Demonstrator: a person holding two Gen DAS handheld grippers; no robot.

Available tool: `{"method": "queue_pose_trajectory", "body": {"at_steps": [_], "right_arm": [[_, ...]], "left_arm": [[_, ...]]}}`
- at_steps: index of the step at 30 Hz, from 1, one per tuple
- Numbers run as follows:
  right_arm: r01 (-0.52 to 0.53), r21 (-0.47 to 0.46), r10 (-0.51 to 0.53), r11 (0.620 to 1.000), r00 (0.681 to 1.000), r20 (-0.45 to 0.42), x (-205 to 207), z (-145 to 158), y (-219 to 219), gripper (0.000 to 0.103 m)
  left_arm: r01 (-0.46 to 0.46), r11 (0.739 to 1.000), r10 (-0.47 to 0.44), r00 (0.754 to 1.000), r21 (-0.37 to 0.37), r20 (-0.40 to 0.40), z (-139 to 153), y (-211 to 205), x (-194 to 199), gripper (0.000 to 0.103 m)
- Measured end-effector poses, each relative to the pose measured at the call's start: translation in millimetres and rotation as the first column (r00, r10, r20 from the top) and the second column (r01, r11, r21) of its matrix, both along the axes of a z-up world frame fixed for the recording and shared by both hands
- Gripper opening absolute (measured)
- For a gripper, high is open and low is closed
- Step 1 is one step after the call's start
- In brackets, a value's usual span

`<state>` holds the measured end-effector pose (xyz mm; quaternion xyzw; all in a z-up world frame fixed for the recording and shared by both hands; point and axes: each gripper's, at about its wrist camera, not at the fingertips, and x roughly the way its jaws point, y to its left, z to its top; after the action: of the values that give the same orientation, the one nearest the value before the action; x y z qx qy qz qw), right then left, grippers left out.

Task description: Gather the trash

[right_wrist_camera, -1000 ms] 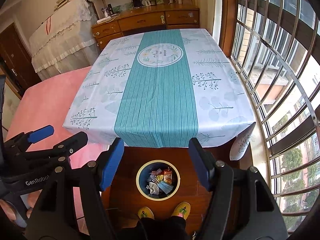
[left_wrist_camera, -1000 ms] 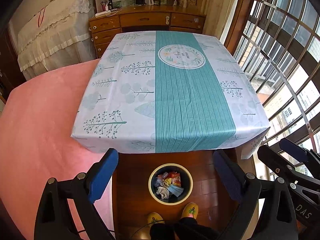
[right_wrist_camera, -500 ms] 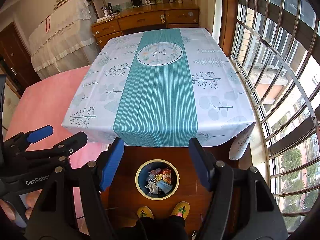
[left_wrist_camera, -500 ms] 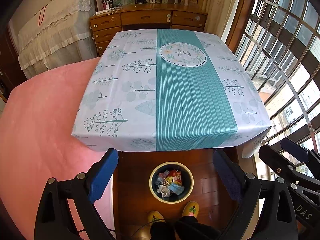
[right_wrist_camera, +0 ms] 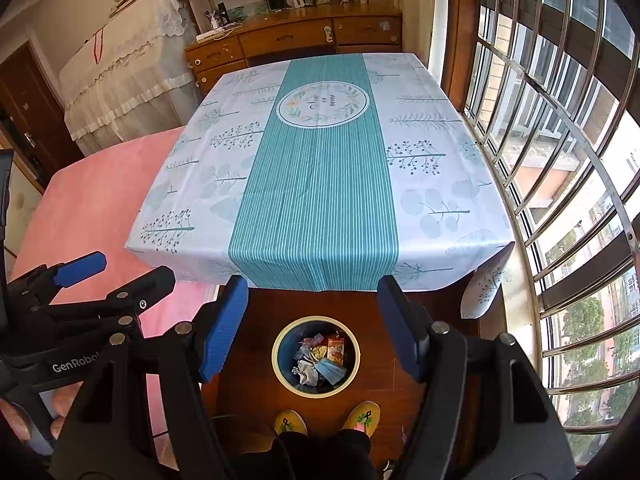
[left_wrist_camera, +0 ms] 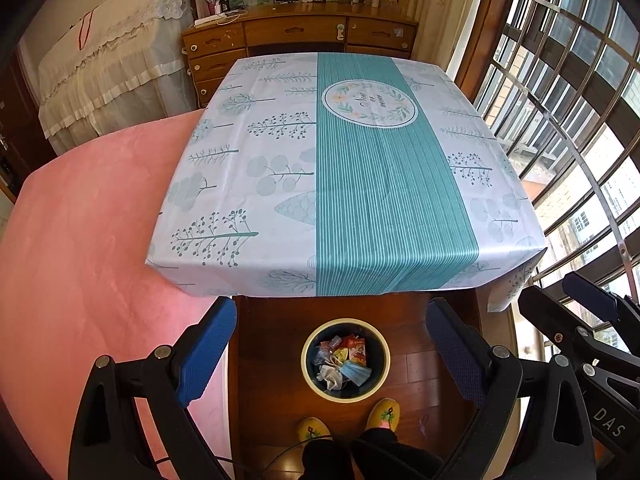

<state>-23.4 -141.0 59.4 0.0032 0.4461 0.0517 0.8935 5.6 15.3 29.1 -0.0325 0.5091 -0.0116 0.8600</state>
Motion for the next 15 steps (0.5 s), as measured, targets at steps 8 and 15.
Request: {"method": "queue_pose_trajectory", "body": {"at_steps": [8, 15], "right_arm": [[-0.009, 0.003, 0.009, 1.000, 1.000, -0.010, 1.6, -3.2, -1.7, 0.065], [-0.010, 0.005, 0.010, 1.000, 1.000, -0.011, 2.2, -3.8, -2.4, 0.065]], "left_arm": [[-0.002, 1.000, 0.002, 1.000, 0.003, -0.003, 0.4, -2.1, 0.6, 0.097], [-0.005, 1.000, 0.005, 1.000, 0.007, 0.000, 1.4, -4.1, 1.0, 0.097]]}}
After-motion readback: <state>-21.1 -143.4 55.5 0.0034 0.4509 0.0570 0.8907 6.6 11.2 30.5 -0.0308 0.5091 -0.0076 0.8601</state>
